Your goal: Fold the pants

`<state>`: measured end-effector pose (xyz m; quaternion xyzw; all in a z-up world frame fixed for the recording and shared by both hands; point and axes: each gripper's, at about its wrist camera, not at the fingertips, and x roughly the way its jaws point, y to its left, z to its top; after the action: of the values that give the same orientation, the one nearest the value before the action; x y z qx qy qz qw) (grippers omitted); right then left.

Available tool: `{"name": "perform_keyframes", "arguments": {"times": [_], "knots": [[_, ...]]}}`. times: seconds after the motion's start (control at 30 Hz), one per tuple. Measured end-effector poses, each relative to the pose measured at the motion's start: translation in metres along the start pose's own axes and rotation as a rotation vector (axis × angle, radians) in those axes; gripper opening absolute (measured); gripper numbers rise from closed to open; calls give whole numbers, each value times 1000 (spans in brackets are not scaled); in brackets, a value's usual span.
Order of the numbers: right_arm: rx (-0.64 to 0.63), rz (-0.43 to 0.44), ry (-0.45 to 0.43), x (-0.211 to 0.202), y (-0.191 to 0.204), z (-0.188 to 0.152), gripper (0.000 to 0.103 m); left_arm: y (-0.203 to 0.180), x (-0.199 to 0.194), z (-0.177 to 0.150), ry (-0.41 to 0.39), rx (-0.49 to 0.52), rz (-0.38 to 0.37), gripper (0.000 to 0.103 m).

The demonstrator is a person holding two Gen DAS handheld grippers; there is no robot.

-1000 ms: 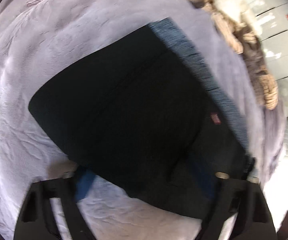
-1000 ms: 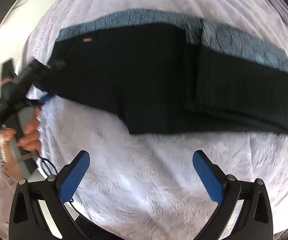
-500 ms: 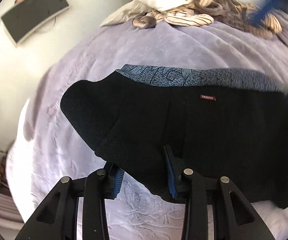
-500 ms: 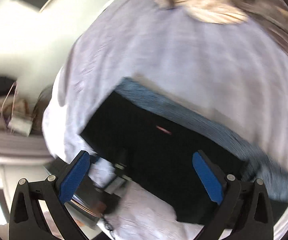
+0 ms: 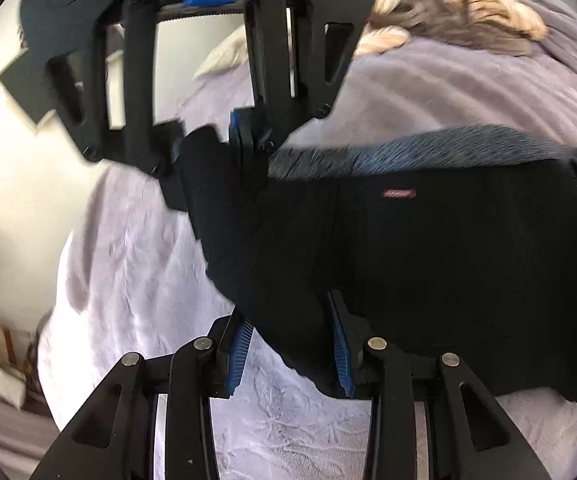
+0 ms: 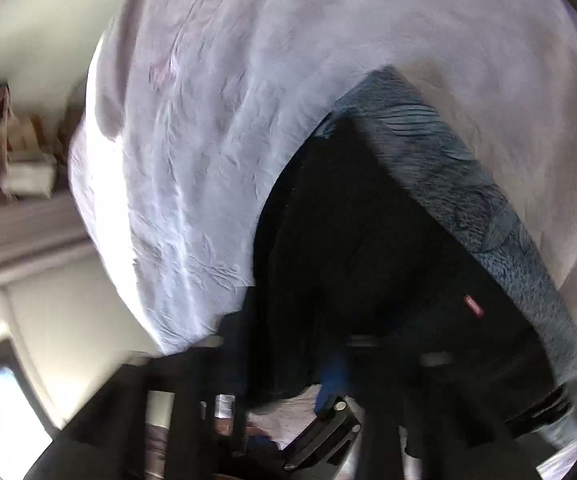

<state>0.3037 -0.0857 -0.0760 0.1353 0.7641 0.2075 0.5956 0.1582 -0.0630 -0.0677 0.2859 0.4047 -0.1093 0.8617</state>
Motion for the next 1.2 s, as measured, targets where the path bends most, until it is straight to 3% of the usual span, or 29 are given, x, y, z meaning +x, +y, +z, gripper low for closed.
{"name": "perform_keyframes", "arguments": {"times": [0.2,0.37,0.67,0.9,1.03,1.1,1.2], "knots": [[-44,131,-186,-65,-25,-54,18,-16,-57,28,-120,54,-20,38],[20,302,-398,-133,-76,-132,18,-49,-119,57,-237,88,-90,38],[154,400,-694,-206,-196,-294,18,-176,-198,74,-342,252,-246,38],[383,418,-806,-169,-313,-406,18,-300,-196,43,-301,463,-344,38],[507,404,-762,-116,-367,-423,18,-348,-163,24,-189,560,-334,38],[567,419,-728,-86,-390,-417,18,-357,-153,9,-177,593,-308,45],[604,442,-733,-69,-398,-419,19,-342,-156,9,-144,573,-364,58]]}}
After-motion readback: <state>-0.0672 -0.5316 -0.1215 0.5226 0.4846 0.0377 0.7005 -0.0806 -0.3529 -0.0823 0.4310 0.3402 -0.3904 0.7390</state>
